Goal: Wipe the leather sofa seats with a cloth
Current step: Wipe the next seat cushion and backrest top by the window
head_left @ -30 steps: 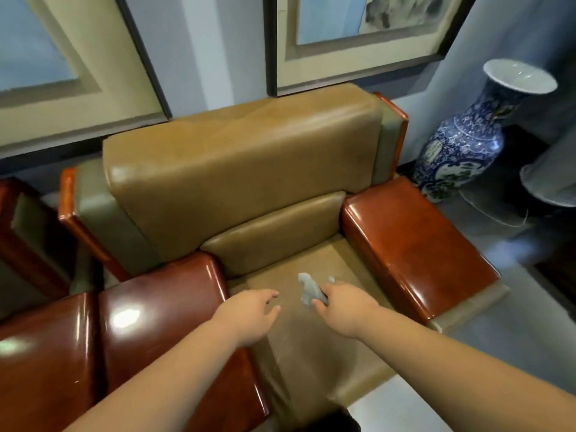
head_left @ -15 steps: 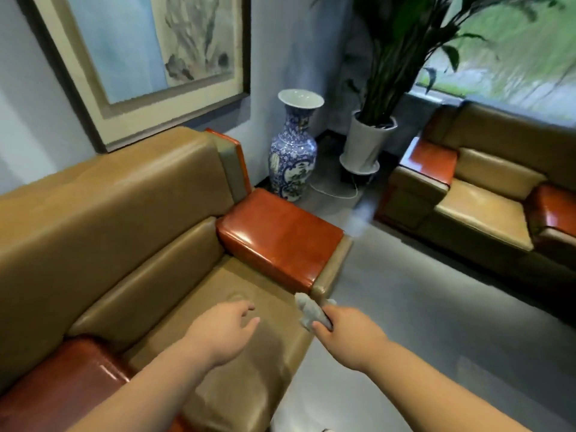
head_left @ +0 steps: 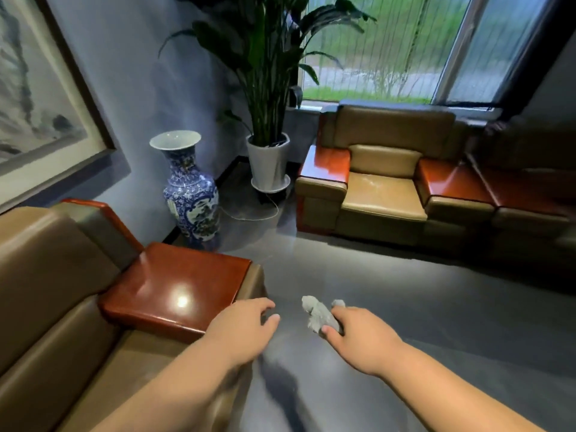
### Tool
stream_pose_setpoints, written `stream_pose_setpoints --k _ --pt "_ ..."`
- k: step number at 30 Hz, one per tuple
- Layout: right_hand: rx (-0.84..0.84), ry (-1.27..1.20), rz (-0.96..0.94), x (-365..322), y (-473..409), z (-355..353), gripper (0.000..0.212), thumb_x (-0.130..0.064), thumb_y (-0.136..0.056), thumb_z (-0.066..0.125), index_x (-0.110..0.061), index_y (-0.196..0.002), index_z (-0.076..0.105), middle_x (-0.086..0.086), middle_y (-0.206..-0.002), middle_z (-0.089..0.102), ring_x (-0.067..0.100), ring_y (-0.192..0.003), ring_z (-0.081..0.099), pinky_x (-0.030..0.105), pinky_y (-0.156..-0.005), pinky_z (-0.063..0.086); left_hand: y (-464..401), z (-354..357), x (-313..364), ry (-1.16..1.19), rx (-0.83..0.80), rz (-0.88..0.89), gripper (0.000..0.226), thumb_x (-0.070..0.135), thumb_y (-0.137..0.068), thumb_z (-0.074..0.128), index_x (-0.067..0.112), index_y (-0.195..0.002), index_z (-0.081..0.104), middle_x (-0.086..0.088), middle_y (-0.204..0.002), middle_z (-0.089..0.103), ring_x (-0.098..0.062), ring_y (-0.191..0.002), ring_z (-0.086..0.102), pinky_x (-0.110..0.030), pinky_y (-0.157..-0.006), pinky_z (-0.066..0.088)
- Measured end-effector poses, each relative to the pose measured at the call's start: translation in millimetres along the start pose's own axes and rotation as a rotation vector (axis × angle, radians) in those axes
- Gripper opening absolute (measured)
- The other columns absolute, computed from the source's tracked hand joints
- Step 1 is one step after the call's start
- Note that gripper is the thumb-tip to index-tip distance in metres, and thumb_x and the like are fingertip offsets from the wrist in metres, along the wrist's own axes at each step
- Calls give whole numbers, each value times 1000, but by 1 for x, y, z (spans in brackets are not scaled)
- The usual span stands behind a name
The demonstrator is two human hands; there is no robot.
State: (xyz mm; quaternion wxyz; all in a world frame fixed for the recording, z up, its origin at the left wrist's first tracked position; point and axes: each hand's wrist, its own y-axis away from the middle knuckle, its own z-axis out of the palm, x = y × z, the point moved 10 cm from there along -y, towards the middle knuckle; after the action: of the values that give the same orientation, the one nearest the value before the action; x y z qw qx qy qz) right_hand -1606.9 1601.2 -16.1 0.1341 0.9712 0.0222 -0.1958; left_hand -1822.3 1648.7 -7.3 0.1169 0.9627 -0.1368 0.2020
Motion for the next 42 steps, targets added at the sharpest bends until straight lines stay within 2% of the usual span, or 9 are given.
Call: stream_pose_setpoints --k 6,13,16,20,27,30,33,38,42 --pt "48 -3 69 119 -27 -71 29 -56 -99 45 -30 -87 51 -8 -87 60 14 -80 60 38 -71 51 -95 25 96 84 -21 18 36 47 -104 55 33 -135 66 16 -130 69 -6 -121 62 -21 -99 44" --pt "81 -46 112 193 -77 -114 29 -53 -101 46 -38 -78 40 -11 -85 57 12 -77 56 31 -62 40 -182 37 149 77 -58 48 39 51 -101 54 34 -135 66 18 -127 70 -5 -118 64 -30 -104 50" --pt "74 -77 149 218 -109 -115 29 -53 -100 47 -34 -78 44 -8 -83 59 13 -77 57 32 -61 40 -224 45 157 103 -108 55 38 47 -103 55 31 -136 66 16 -125 70 -5 -116 65 -26 -103 49" --pt "69 -97 196 245 -166 -126 28 -55 -99 47 -31 -88 53 -7 -88 63 16 -81 61 36 -68 48 -298 48 152 193 -148 37 35 40 -105 57 24 -134 69 13 -121 71 -4 -113 63 -20 -97 45" --pt "84 -69 319 282 -275 -173 28 -55 -100 46 -33 -84 48 -5 -93 63 19 -81 57 36 -68 43 -450 34 164 91 -214 108 41 44 -105 53 27 -139 64 9 -127 71 -13 -119 65 -26 -102 48" --pt "94 -57 365 291 -319 -194 28 -56 -100 45 -31 -95 55 -6 -99 65 20 -87 61 36 -69 45 -503 30 176 46 -280 155 43 48 -105 50 30 -144 59 7 -135 68 -16 -122 63 -31 -103 49" --pt "122 -88 391 298 -360 -214 29 -55 -100 46 -31 -108 61 -7 -109 68 16 -91 64 38 -76 53 -551 23 181 72 -305 165 45 49 -105 50 32 -146 57 7 -137 65 -15 -121 63 -33 -100 52" --pt "130 -102 420 326 -410 -231 26 -55 -99 46 -32 -101 59 -8 -98 66 10 -82 61 37 -74 55 -618 20 195 75 -306 209 46 52 -104 50 33 -145 58 11 -134 66 -11 -118 63 -34 -101 53" --pt "121 -108 437 363 -451 -239 29 -56 -100 45 -31 -105 60 -5 -115 68 14 -88 64 37 -77 54 -674 25 205 62 -317 210 44 53 -103 50 35 -143 59 12 -134 67 -10 -116 64 -35 -99 56"
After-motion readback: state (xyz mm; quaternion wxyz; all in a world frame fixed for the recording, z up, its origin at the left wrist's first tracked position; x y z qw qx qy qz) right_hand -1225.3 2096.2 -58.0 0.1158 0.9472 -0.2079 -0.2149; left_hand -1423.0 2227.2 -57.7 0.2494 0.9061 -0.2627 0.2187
